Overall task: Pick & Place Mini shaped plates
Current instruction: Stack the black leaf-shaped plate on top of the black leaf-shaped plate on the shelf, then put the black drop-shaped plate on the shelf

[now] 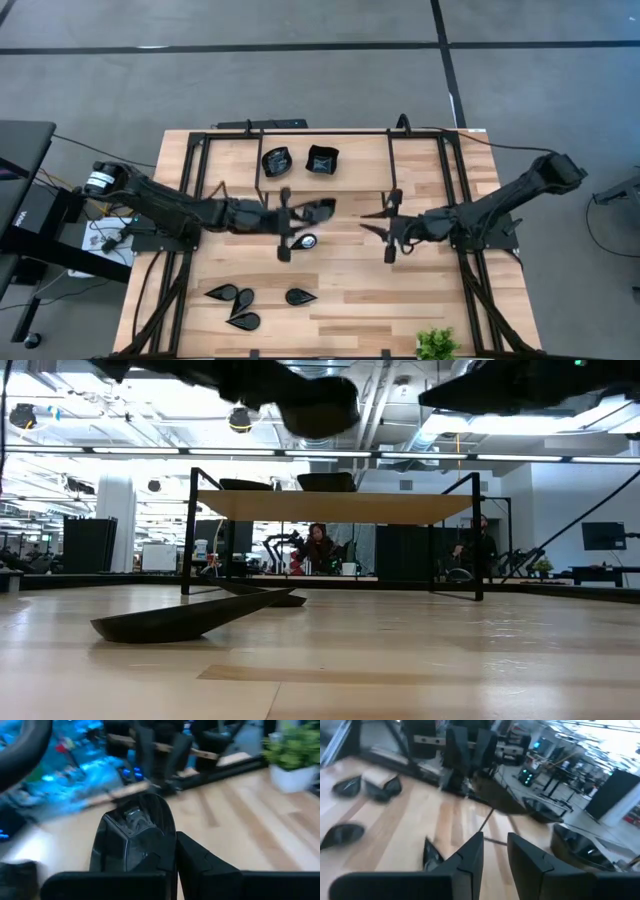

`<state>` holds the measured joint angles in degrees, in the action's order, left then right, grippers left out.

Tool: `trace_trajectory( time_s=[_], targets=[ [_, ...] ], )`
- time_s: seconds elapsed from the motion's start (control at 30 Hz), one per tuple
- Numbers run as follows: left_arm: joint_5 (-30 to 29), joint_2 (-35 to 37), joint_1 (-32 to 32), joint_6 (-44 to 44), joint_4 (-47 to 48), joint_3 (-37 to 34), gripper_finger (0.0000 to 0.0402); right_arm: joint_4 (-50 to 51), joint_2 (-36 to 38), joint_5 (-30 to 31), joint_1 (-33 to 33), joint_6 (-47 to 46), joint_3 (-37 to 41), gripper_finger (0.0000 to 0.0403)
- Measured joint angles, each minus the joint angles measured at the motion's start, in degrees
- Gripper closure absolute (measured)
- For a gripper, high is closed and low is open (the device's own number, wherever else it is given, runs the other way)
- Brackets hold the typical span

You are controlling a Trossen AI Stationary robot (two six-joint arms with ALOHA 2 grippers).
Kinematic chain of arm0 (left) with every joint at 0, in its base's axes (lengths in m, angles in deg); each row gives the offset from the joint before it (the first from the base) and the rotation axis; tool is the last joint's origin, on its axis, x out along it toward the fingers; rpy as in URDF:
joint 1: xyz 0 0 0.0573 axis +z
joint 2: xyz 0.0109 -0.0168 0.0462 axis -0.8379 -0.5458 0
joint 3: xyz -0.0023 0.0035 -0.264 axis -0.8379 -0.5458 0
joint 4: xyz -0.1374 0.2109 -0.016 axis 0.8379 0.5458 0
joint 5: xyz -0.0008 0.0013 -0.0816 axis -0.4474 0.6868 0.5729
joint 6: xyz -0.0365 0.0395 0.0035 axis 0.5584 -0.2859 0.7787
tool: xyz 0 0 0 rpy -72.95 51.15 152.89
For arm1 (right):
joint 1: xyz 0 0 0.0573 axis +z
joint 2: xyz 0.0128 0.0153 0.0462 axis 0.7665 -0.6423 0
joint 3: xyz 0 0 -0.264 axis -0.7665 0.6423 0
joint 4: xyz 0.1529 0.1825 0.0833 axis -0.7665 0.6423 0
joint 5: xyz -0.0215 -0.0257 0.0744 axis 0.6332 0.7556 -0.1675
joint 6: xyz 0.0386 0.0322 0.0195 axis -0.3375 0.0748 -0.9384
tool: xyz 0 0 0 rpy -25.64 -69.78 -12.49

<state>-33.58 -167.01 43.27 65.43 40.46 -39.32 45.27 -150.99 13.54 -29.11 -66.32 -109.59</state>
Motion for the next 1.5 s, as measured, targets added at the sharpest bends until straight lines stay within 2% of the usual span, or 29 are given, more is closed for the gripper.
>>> trace_trajectory(
  time_s=[0.17,0.33,0.53,0.67,0.87,1.17,1.33,1.5],
  targets=[
    [-7.3,7.9,3.8,-2.2,9.3,1.7,0.0394,-1.3,0.1,0.0,-1.8,-0.3,0.0,0.0321],
    [-16.2,16.3,8.5,3.3,22.4,1.7,0.0392,-1.2,0.0,0.0,-1.8,-0.3,0.1,0.0321],
    [-16.0,17.7,15.6,4.3,32.4,1.4,0.0392,-1.4,0.0,-0.1,-1.8,-0.3,0.1,0.0321],
    [-15.7,16.9,18.3,1.6,32.5,-0.4,0.0391,-2.4,0.0,-0.1,-1.8,-0.5,0.1,0.0321],
    [-15.7,16.9,19.0,-0.1,32.4,-1.8,0.0386,-2.4,0.0,-0.1,-1.8,-0.5,0.1,0.0321],
    [-15.8,16.9,18.9,-0.2,31.6,-1.8,0.0317,-2.7,0.0,-1.7,-1.9,-0.3,0.1,0.0321],
    [-15.9,16.9,16.0,-0.2,29.6,-1.9,0.0293,-2.7,-0.1,-1.7,-1.9,-0.5,0.1,0.0321],
    [-15.7,16.9,9.5,0.6,25.9,-1.9,0.0289,-2.6,-0.1,-1.8,-1.9,-3.6,0.1,0.0321]
  ],
)
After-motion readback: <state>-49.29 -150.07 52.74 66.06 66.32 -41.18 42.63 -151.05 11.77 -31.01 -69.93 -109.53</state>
